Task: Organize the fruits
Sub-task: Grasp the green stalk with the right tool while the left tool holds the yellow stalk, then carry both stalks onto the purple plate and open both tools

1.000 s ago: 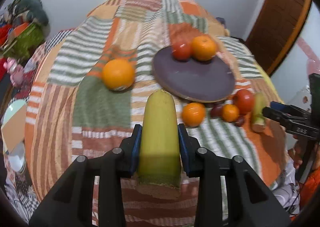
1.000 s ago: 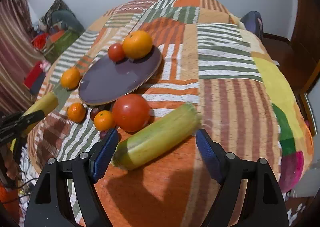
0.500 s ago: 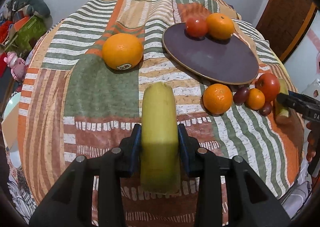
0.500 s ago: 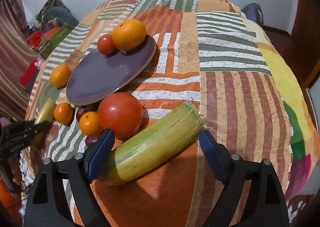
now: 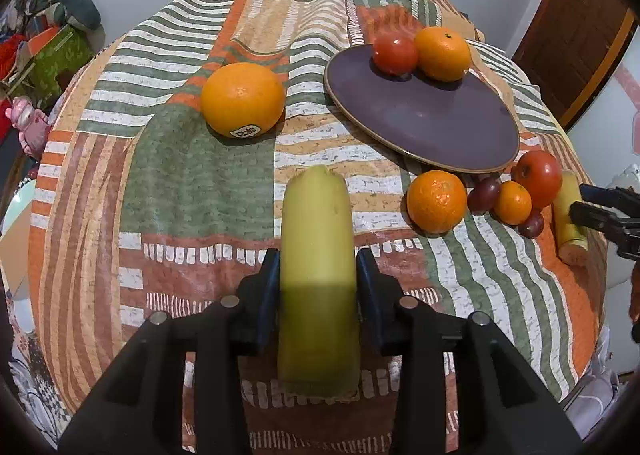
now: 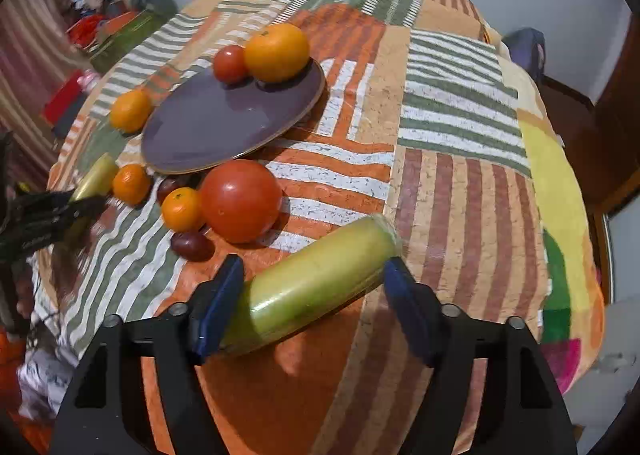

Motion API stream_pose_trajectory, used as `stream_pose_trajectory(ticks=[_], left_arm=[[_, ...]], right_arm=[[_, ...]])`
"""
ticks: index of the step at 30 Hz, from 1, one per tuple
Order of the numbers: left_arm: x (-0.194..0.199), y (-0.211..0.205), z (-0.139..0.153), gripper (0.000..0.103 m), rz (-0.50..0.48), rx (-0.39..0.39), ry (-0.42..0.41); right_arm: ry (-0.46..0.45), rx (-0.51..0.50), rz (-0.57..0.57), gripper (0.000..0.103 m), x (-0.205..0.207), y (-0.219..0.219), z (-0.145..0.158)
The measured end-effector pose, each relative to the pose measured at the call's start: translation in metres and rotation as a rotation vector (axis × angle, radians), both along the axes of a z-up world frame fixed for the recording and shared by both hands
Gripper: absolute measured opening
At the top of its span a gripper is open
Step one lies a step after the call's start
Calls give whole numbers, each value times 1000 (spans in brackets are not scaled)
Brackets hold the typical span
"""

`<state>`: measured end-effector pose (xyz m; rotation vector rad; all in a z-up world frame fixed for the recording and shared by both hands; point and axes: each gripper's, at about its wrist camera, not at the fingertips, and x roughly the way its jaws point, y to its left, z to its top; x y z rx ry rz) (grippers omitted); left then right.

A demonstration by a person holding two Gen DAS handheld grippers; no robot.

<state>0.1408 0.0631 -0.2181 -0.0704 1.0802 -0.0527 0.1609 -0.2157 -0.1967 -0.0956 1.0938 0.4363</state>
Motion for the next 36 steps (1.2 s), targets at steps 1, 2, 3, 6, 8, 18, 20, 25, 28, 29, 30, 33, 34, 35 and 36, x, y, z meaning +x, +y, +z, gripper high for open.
stream_pose_trajectory(ticks=[1,2,3,6,8,18,20,25,28,29,30,33,34,35,36], left_arm=[[0,0,0,38,0,-1,-1],[-1,0,1,39,-2,-2,-2],[-1,0,1,40,-8,-5,-3],[-2,0,1,45,-20,1,-8],[-3,-1,2,48,-23,6,-11],[-3,4,3,49,-20,-8,-17],[-1,5,2,48,-22,-24,-12],[8,6,1,37,-20,-52,7],[11,5,0,37,-23,-46,14],[12,5,0,37,-23,-45,15],[12,5,0,37,-23,-45,17],[15,5,2,36,-19,-45,20],[15,4,3,36,-19,-46,20],[16,4,4,36,-21,-47,17],[16,3,7,36,-24,-47,9]], right_arm=[[10,-1,-12,81,2,3,-5],[26,2,-17,84,3,6,-10],[39,5,-16,84,3,9,-14],[39,-25,3,83,2,19,-24],[29,-39,14,72,1,21,-21],[-4,-109,47,41,-13,-3,-7],[11,-90,35,41,-11,-8,-6],[-2,-50,5,42,5,-7,-5],[3,-47,-3,42,17,-3,-12],[8,-40,-8,42,19,-3,-15],[12,-30,-14,41,23,-3,-18],[1,-7,-21,40,23,-4,-19],[-5,0,-23,40,23,-5,-18],[-10,2,-21,39,22,-5,-18],[-16,2,-19,39,21,-5,-17]])
